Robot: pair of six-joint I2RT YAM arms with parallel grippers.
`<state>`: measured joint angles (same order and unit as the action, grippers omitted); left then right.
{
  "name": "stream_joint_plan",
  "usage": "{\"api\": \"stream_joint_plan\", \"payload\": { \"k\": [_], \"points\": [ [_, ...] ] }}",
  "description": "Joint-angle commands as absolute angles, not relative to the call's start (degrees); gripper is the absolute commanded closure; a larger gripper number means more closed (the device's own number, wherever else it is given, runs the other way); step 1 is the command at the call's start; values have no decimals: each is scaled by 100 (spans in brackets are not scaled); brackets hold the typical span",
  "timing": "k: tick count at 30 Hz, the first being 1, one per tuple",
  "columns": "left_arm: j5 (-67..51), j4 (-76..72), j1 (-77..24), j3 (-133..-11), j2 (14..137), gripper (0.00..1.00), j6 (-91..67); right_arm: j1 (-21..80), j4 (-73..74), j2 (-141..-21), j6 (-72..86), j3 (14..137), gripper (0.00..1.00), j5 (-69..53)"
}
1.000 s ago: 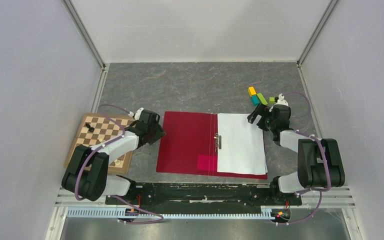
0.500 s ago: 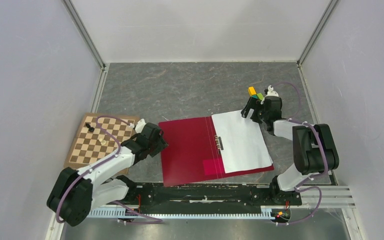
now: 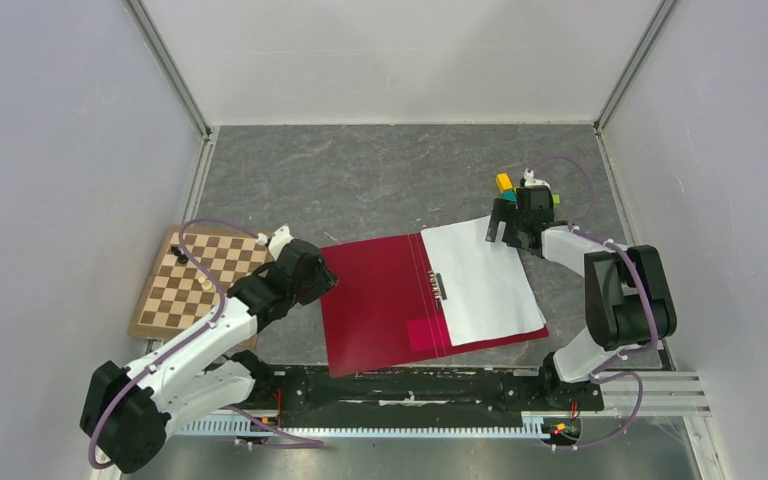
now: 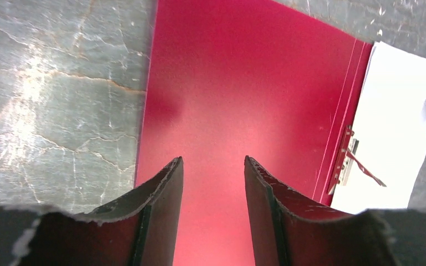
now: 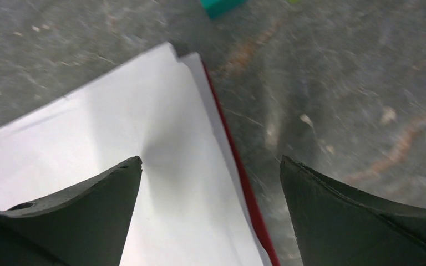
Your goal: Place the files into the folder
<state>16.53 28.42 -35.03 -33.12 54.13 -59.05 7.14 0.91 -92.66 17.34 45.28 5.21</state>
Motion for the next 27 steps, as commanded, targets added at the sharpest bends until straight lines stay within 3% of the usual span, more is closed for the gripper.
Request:
{"api": "stream_joint_plan", "payload": {
  "k": [1,6,13,22,26,27],
  "points": [
    [1218,2564,-3632,-3190,5421,51,-5700,1073,1214,-8696,1423,4944,2,1582],
    [1889,2601,-4618,-3106,5820,55,-6323,2052,1930,-8156,1287,5276,4,1887],
    [2624,2726,-5644,-2918,6222,57,-7281,3853,2591,-7400,1499,5333,35,2259],
    [2729,2784,-6060,-2980,6944,58,-8076,5250,3149,-8138,1465,6101,53,2687],
    [2804,2964,-6071,-2934,6841,53,-8402,5604,3279,-8409,1393,6267,58,2719],
    [2856,3019,-6068,-2935,6801,41,-8457,5651,3296,-8449,1394,6275,59,2721]
  ]
}}
